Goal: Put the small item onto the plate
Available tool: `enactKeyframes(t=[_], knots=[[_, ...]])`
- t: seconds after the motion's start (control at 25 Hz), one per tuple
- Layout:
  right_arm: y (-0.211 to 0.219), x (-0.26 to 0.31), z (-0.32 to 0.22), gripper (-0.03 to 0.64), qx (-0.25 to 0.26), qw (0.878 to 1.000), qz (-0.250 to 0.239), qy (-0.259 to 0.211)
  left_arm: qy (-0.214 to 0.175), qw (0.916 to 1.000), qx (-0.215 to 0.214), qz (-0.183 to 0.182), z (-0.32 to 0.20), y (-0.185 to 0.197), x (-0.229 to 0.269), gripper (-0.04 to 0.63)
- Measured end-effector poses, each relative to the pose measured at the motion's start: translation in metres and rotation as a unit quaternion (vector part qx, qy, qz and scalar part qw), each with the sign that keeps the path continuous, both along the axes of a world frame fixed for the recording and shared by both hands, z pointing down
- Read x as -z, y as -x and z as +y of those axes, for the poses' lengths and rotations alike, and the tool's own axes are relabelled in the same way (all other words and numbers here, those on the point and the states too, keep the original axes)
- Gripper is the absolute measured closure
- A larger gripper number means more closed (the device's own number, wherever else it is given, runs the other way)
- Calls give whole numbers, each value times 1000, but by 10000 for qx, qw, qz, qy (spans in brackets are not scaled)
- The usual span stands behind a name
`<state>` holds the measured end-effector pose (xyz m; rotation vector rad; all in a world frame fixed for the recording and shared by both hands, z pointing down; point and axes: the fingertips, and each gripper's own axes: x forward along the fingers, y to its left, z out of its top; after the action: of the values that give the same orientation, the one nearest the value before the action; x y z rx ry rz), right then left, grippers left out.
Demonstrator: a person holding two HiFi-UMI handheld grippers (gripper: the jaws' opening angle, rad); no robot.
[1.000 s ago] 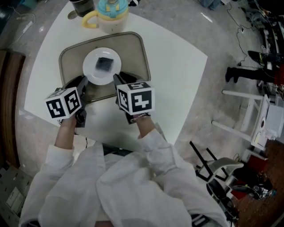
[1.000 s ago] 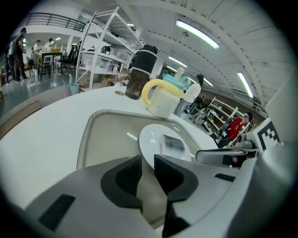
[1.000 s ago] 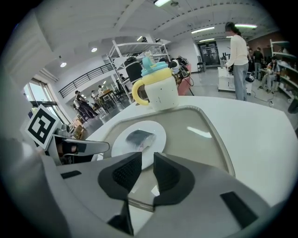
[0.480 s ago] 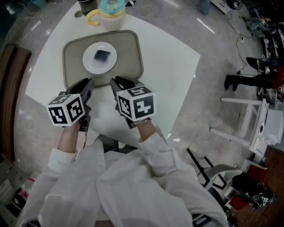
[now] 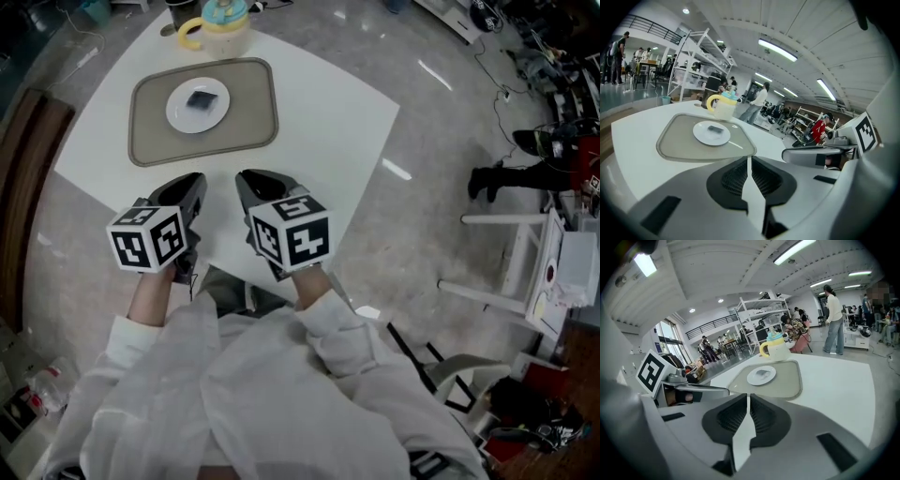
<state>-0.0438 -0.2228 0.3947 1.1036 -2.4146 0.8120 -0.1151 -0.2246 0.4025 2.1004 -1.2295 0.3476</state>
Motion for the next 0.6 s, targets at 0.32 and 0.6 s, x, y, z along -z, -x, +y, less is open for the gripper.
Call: enactKeyframes(t=[0.32, 0.6], knots=[[-40, 7, 53, 592, 188, 9995, -33, -237, -184, 9998, 88, 77, 53, -39, 10, 574], [-62, 17, 86, 598, 268, 9986, -75, -442, -310, 9993, 140, 178, 88, -60, 18, 578]])
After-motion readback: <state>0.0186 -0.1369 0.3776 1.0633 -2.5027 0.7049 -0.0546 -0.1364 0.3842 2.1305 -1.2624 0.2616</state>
